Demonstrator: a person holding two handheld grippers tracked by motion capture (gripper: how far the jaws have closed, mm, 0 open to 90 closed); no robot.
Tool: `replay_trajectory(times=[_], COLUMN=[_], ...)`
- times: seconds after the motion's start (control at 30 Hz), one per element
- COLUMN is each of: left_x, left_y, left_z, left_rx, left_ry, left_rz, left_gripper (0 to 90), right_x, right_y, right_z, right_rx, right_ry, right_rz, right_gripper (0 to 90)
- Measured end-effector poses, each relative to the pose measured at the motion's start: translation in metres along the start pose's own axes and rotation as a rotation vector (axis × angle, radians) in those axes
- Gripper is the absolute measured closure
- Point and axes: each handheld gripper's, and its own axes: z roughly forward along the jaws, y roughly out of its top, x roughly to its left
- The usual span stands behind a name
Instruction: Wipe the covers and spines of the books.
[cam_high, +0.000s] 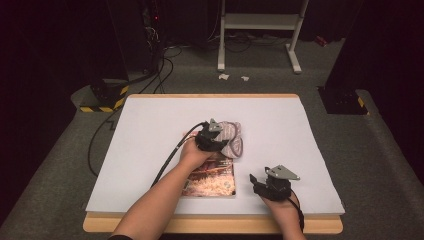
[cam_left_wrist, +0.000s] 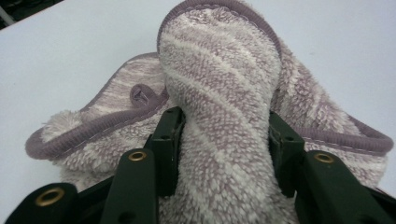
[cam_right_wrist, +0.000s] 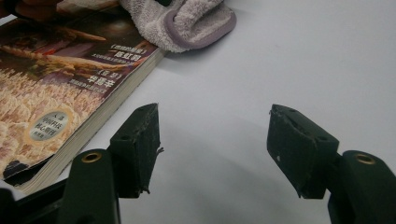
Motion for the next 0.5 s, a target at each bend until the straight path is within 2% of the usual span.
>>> replay_trajectory(times=[0.3, 0.5], left_x=[0.015, 0.028], left_y=[-0.009, -0.023], left_z=[-0.008, -0.022], left_rx=[0.005, 0.003], left_ry=[0.034, 0.058], left_rz=[-0.027, -0.045], left_gripper=[55.6, 55.6], right_x=[-0.001, 0.000], right_y=[0.001, 0.001], right_z=[-0.002, -0.001], right_rx=[-0.008, -0.005], right_ry=[-0.006, -0.006], right_rz=[0.003, -0.006], right_gripper=[34.8, 34.9])
